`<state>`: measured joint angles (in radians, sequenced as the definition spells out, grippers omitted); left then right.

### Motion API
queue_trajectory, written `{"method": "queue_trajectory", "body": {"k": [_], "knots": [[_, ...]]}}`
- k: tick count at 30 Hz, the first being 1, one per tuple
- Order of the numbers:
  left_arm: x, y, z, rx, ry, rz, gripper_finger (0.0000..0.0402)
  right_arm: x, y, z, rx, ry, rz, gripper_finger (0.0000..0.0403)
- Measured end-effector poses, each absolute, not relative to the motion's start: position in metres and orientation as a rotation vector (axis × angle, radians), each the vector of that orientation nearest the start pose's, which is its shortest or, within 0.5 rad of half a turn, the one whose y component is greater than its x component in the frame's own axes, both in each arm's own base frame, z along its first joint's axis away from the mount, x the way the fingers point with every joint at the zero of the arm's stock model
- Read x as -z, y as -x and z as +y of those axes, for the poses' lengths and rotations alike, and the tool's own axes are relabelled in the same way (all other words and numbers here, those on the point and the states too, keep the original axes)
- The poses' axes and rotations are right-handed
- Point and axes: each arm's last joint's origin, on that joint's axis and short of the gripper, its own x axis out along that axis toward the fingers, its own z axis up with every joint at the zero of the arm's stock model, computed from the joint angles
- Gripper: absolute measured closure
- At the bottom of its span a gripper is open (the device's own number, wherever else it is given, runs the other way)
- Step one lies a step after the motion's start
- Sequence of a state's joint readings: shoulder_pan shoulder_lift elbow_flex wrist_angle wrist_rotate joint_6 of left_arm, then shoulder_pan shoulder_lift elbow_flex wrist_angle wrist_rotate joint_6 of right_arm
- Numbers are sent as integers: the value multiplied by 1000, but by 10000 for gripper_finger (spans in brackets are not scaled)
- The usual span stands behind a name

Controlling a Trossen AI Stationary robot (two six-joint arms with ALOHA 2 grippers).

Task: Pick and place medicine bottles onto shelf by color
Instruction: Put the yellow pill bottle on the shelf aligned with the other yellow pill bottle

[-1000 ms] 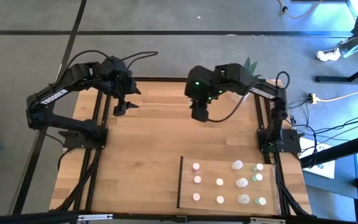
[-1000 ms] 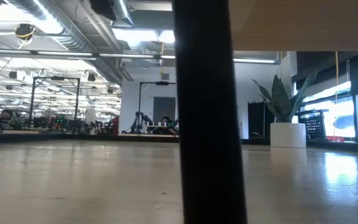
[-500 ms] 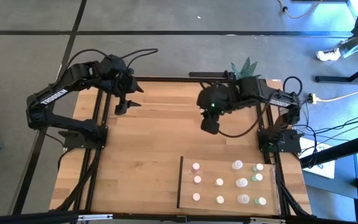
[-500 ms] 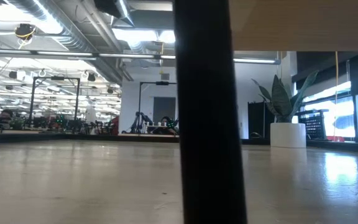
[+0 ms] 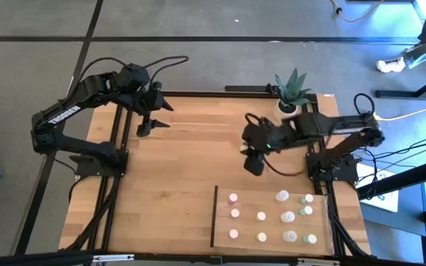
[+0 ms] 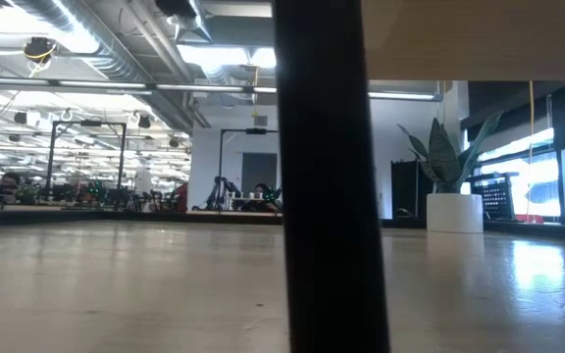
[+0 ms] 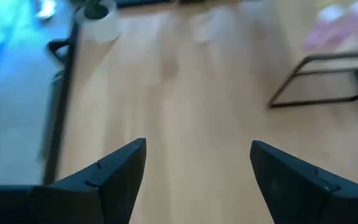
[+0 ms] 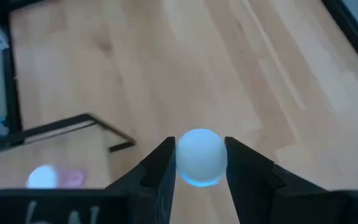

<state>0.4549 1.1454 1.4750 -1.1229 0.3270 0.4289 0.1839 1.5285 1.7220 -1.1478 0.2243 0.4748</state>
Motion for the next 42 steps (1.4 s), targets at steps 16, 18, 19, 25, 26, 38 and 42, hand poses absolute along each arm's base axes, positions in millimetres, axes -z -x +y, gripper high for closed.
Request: {"method": "queue_trajectory", "body": {"k": [16,18,19,25,26,38,42], "knots": [[-428,-194,52,262,-10,505,120,-366,-218,114,43,-132,845,279],[-431,-197,47,277,1,484,120,-359,-214,119,-12,-105,815,279],[-431,-198,45,287,5,476,120,-355,-213,121,-31,-91,802,279],[-432,-201,31,323,-8,476,120,-342,-210,122,-170,-36,733,279],[-432,-202,29,313,-4,481,120,-339,-211,122,-195,-26,736,279],[-432,-204,20,282,-8,496,120,-318,-226,113,-353,-3,685,279],[-432,-204,19,286,-8,496,120,-301,-226,113,-370,-36,719,279]]}}
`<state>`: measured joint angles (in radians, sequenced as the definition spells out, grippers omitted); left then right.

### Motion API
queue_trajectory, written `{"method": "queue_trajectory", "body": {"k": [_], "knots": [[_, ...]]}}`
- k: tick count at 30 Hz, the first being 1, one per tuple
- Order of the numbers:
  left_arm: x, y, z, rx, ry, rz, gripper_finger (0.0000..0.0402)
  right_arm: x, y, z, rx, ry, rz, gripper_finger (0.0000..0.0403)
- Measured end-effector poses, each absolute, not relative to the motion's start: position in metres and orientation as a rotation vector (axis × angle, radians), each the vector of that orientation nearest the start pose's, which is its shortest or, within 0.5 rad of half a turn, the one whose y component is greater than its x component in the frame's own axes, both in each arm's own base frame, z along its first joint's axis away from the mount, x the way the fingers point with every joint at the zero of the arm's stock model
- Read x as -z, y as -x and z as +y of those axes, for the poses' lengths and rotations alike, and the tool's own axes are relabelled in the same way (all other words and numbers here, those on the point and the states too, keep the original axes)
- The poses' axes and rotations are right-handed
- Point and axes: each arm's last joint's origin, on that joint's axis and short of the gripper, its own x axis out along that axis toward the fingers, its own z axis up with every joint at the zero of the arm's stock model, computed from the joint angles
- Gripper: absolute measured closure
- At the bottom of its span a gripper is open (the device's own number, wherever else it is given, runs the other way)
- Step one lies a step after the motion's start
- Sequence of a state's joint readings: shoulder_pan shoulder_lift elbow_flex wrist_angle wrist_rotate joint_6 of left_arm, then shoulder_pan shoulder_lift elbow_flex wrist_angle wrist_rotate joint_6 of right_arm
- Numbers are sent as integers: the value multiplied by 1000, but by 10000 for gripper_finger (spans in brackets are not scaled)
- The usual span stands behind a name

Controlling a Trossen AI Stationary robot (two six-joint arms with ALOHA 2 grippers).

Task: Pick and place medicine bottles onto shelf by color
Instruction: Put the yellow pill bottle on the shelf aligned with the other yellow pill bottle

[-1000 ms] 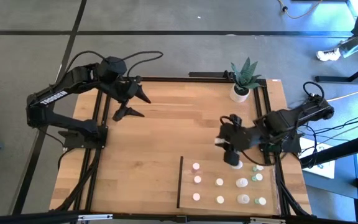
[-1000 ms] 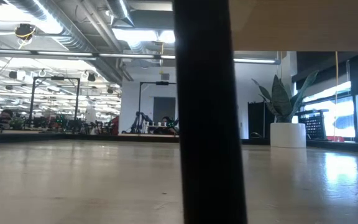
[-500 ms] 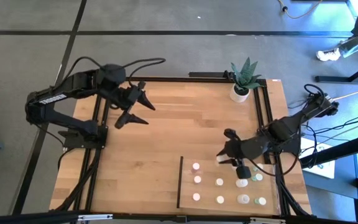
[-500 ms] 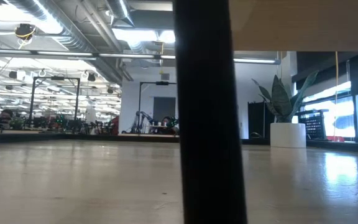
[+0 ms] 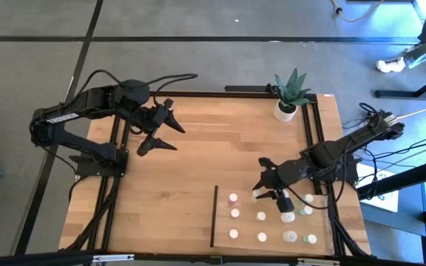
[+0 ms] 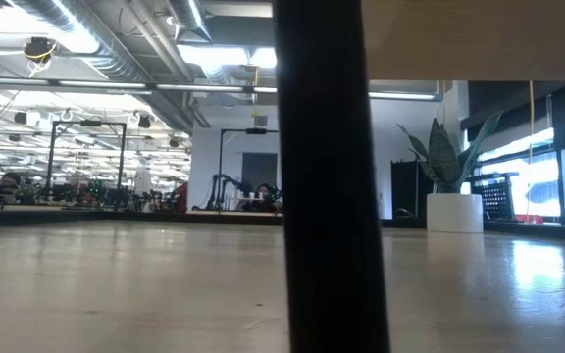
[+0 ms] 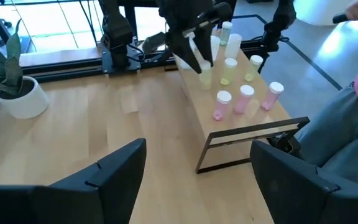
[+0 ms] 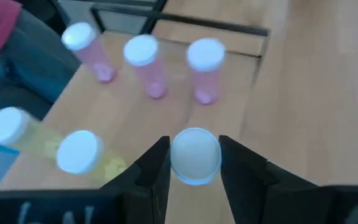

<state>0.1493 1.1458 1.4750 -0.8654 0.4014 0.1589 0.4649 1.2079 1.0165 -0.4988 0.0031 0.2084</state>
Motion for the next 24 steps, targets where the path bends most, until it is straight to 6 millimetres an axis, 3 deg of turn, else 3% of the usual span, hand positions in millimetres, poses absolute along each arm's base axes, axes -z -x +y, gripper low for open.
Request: {"method": "queue_trajectory", "body": {"k": [24], "knots": [[-432,-204,19,286,-8,494,120,-291,-223,113,-385,-21,773,277]]}}
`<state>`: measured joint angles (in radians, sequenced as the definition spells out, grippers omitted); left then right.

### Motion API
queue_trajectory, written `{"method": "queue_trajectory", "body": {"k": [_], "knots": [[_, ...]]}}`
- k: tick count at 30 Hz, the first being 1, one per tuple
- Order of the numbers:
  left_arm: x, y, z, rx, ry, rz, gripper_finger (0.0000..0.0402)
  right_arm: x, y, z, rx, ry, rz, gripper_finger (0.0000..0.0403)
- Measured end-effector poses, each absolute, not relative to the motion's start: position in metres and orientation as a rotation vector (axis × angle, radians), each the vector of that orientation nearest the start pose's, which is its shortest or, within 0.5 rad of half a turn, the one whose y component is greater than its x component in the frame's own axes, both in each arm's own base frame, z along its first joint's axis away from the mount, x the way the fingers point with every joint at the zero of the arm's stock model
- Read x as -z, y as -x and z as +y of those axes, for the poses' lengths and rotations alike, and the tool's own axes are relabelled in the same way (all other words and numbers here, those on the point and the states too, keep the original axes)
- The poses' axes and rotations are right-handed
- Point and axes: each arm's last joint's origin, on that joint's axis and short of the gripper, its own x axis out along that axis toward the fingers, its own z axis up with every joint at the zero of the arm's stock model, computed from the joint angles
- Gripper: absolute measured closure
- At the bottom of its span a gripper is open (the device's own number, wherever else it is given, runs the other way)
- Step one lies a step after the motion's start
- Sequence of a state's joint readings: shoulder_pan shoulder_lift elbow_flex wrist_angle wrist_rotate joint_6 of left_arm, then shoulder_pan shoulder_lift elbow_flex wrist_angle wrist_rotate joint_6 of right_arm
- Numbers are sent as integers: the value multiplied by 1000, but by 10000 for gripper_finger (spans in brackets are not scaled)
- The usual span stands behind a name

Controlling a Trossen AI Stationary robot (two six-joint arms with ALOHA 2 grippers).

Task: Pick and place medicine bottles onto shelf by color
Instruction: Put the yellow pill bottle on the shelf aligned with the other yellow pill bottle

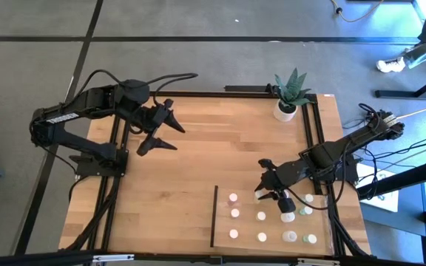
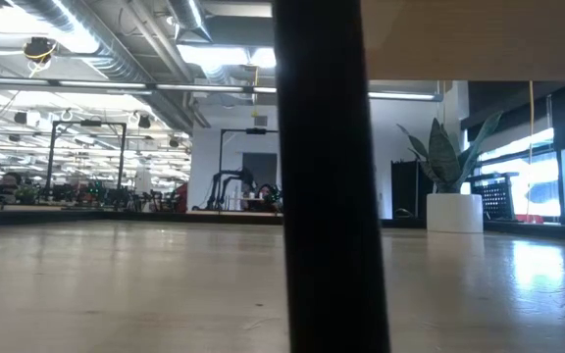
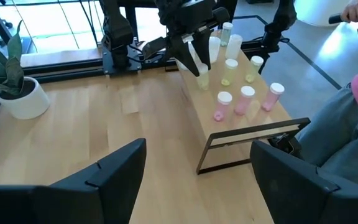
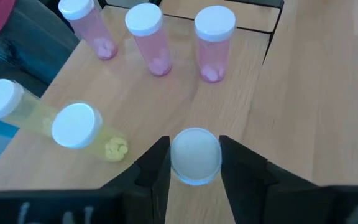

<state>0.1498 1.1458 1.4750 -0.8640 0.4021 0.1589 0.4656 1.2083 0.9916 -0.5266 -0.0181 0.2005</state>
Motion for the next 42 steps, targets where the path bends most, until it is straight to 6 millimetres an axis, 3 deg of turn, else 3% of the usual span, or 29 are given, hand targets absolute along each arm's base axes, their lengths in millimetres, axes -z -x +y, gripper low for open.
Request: {"method": "queue_trajectory", "body": {"k": [17,31,42], "knots": [[-433,-205,19,285,-11,482,120,-291,-223,113,-385,-21,773,256],[-433,-205,19,285,-12,482,120,-292,-224,113,-427,69,742,273],[-433,-205,19,284,-12,482,120,-292,-224,113,-426,69,741,233]]}}
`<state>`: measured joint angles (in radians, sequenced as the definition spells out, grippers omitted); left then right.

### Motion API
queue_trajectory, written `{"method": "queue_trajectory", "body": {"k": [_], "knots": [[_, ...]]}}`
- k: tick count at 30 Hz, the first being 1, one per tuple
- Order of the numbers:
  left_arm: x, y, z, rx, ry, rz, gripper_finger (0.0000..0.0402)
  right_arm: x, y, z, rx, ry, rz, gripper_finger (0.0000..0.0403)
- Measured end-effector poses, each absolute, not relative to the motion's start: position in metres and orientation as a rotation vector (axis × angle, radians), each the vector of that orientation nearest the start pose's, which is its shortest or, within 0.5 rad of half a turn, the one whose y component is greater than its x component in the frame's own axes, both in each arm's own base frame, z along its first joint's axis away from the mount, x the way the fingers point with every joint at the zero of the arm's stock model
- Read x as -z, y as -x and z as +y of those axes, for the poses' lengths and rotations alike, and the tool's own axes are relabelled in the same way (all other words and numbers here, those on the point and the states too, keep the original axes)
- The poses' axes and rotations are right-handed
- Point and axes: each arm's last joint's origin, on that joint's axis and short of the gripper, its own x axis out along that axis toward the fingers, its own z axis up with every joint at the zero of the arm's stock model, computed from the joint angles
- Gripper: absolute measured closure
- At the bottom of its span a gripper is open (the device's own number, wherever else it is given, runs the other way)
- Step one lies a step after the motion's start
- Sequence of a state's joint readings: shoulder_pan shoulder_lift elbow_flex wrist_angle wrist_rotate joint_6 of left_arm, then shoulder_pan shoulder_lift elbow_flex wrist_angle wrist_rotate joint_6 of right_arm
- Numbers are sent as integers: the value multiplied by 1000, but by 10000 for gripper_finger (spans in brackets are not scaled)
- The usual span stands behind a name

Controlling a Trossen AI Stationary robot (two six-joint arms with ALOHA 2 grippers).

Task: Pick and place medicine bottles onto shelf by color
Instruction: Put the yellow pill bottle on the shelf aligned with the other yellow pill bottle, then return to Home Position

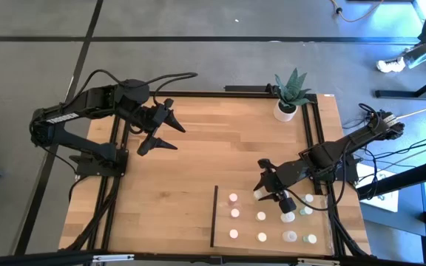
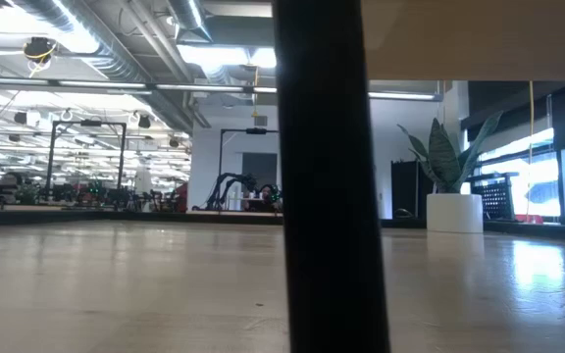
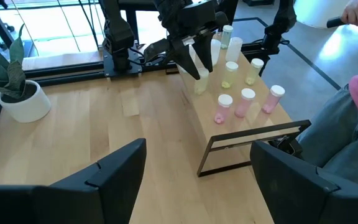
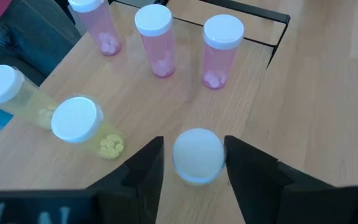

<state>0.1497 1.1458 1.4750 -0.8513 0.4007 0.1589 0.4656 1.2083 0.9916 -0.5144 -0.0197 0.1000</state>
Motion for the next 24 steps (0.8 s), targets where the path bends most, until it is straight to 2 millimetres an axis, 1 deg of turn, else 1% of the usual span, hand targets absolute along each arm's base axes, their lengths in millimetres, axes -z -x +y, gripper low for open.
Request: {"method": "queue_trajectory", "body": {"k": [10,18,21,24], "knots": [[-433,-205,20,284,-13,482,120,-296,-225,114,-439,90,712,231],[-433,-205,19,284,-13,482,120,-311,-226,114,-423,38,702,231],[-433,-205,19,284,-12,482,120,-319,-226,114,-416,12,685,231],[-433,-205,19,277,18,487,120,-329,-227,111,-357,15,669,234]]}}
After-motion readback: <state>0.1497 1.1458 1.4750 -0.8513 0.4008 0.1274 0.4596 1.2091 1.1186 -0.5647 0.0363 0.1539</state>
